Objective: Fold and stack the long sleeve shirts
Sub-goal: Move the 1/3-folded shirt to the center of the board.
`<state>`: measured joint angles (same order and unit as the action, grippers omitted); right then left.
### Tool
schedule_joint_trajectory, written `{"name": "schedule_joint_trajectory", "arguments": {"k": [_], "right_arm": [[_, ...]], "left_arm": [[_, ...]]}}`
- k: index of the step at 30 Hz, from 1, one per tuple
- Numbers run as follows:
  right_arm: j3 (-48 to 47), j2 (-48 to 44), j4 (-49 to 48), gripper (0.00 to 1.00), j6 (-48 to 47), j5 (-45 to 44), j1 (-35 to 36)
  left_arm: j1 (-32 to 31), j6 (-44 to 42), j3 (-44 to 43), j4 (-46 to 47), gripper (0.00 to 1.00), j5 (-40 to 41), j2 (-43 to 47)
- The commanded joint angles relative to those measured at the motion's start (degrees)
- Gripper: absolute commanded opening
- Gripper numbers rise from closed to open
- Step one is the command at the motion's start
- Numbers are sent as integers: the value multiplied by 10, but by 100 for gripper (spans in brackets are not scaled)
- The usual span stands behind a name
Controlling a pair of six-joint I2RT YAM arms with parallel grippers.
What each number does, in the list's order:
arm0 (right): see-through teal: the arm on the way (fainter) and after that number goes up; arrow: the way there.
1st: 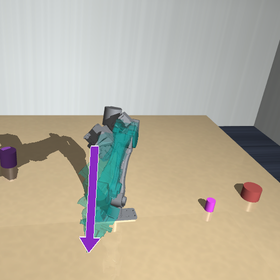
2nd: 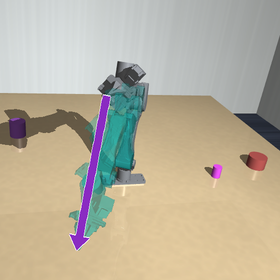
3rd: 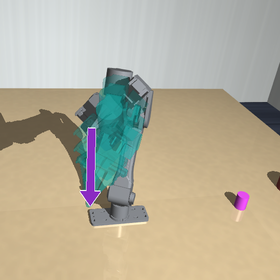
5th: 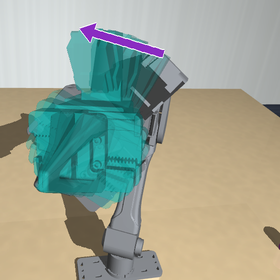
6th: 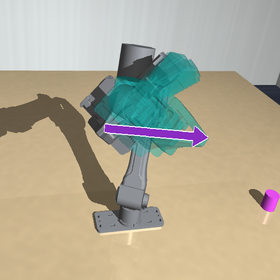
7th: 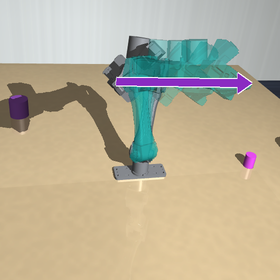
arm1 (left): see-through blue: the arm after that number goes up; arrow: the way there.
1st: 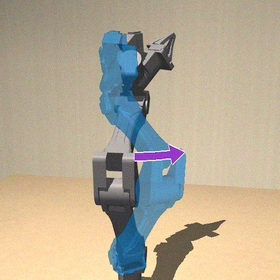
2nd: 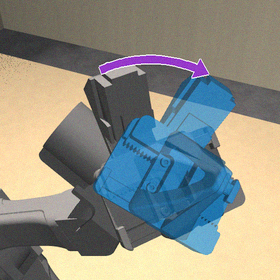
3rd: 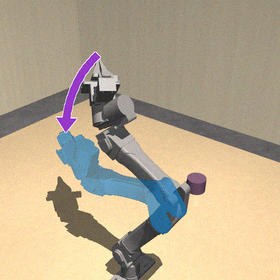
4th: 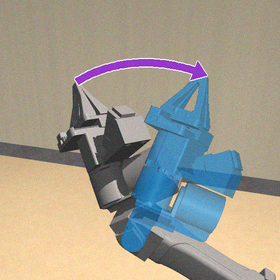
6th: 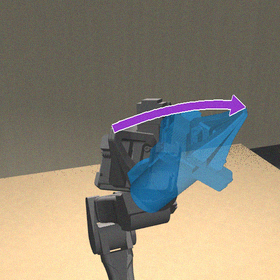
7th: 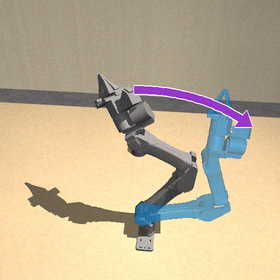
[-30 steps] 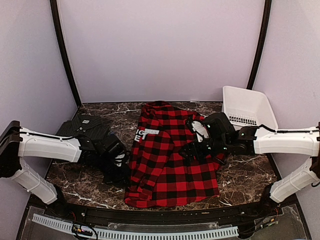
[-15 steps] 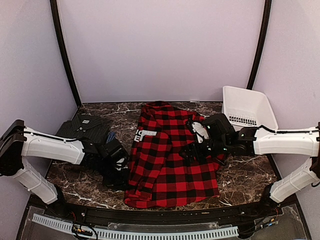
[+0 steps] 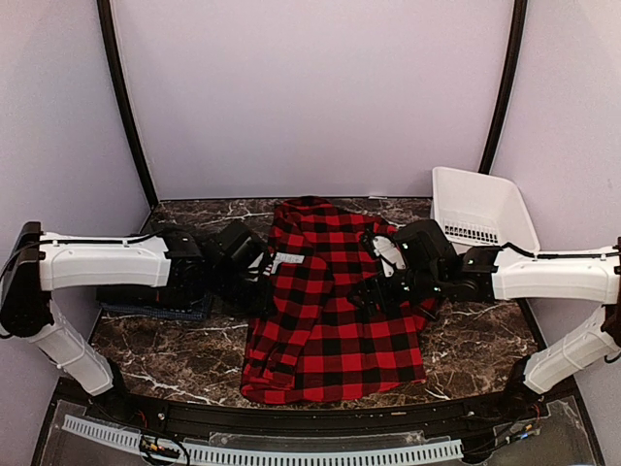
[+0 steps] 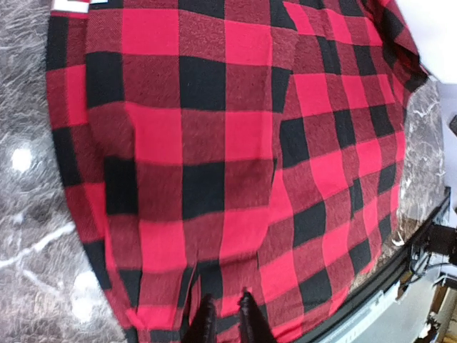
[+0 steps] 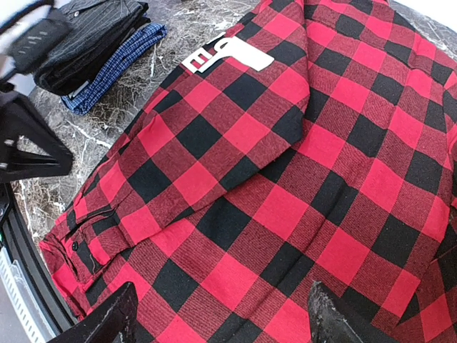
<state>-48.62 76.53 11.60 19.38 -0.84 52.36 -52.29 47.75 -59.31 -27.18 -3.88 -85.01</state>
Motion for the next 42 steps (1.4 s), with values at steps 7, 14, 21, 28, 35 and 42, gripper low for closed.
{"name": "schedule_joint_trajectory", "arguments": {"k": [7, 14, 21, 28, 35, 42], "right_arm": [[-19, -23, -9, 78, 3, -11, -4], [-11, -26, -6, 78, 3, -12, -4], [7, -41, 6, 79, 5, -33, -4], [16, -54, 11, 79, 15, -49, -4], [24, -82, 24, 81, 25, -97, -7], [23, -94, 44, 83, 39, -143, -17]], "left_arm": [[59, -29, -58, 77, 0, 26, -160], [100, -32, -17, 160, 0, -18, -218], [108, -38, 46, 145, 0, -28, -216], [131, -68, 115, 108, 0, -20, -159], [140, -79, 142, 72, 0, -8, -125], [158, -93, 140, 58, 1, -10, -107]]}}
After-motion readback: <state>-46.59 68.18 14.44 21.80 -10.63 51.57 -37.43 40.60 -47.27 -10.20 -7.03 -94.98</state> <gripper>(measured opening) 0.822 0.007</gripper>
